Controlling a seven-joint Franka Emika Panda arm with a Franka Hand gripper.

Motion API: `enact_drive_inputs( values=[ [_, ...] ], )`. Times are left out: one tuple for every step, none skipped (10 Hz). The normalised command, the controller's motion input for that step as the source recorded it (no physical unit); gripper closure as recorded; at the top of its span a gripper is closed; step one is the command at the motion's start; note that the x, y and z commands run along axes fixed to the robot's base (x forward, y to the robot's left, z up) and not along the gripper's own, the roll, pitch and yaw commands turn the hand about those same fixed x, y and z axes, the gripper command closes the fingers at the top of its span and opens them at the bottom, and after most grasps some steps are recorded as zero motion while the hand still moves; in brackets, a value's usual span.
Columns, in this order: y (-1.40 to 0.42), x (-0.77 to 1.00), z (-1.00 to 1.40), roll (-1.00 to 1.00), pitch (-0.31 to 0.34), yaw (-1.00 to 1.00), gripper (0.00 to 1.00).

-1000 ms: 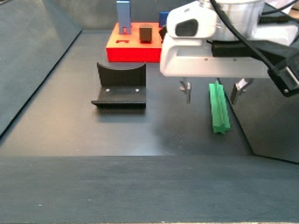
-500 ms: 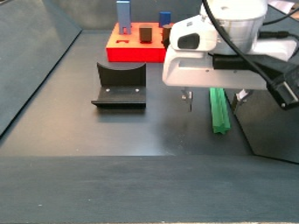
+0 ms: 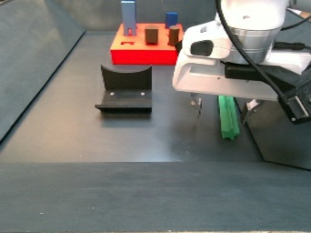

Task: Pick up the star object. Move up. Place the star object on the fixture. Regrasp the star object. Move to above the board. Insert the star object.
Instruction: Pick up the star object.

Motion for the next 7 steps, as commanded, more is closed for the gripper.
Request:
enact_drive_inputs(
  values=[
    [0.07,0.01,-0.75,-0.13,-0.049,-0.07,0.0],
    [0.02,0.0,-0.83,-0.09,-0.156,-0.07,0.0],
    [0.0,0.0,-0.81,-0.08,-0.184,-0.03,0.0],
    [0.0,0.0,-0.81,-0.08,-0.189,0.0,0.0],
    [0.0,0.0,-0.81,-0.09,-0.164,-0.03,0.0],
    [0.0,0.19,-0.79,-0.15,-0.099,-0.1,0.0],
    [0.0,0.35,-0.64,-0.22,-0.02,-0.11,0.0]
  ],
)
